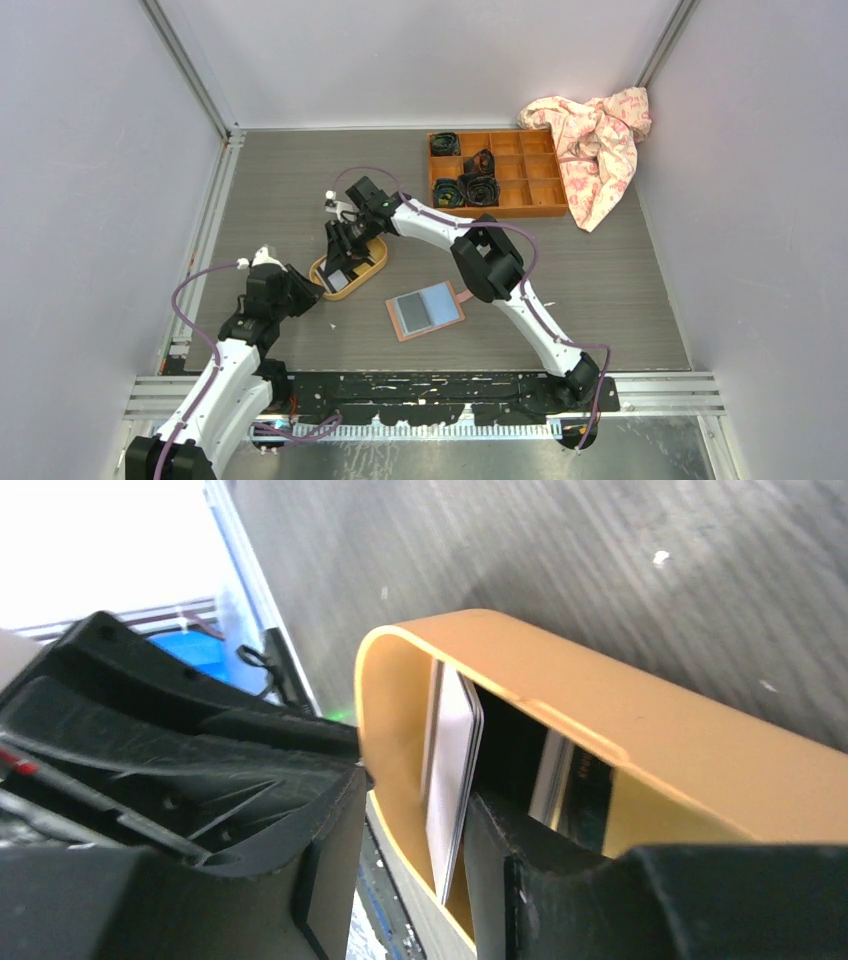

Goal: Put the credit cards into the card holder
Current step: Pick up the credit card from the storage box.

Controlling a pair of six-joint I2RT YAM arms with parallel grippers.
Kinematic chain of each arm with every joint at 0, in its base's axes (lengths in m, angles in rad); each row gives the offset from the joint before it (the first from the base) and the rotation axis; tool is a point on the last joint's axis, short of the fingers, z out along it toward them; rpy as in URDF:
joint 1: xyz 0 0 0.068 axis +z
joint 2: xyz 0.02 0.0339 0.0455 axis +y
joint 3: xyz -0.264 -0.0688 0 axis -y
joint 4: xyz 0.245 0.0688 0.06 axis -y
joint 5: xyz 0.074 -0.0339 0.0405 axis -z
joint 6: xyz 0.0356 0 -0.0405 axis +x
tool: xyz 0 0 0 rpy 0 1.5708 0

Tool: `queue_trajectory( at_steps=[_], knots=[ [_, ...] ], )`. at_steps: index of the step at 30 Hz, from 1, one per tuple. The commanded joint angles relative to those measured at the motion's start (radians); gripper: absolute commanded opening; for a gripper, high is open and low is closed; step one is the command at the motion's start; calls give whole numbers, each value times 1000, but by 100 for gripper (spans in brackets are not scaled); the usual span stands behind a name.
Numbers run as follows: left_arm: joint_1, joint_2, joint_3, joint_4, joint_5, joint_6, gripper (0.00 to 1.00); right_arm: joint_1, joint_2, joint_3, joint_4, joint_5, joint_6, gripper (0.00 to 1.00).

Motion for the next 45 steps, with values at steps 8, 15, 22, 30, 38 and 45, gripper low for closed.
queue_trajectory(
  at_steps=[8, 15, 22, 30, 38, 45],
  knots=[
    [1, -4, 4, 57, 12, 15, 19, 34, 27, 82, -91, 94, -65, 45],
    [1, -40, 11, 26, 5, 15, 19, 23, 20, 71, -72, 68, -34, 36],
    [1, -73, 22, -4, 7, 15, 22, -33, -45, -10, 42, -37, 45, 36],
    [0, -97, 34, -34, 15, 15, 25, -74, -70, -61, 106, -87, 94, 35],
    [1, -108, 38, -39, 20, 15, 26, -85, -72, -67, 113, -90, 102, 33],
    [1, -109, 39, -40, 22, 18, 26, -84, -68, -27, -7, -14, 1, 25]
  ],
)
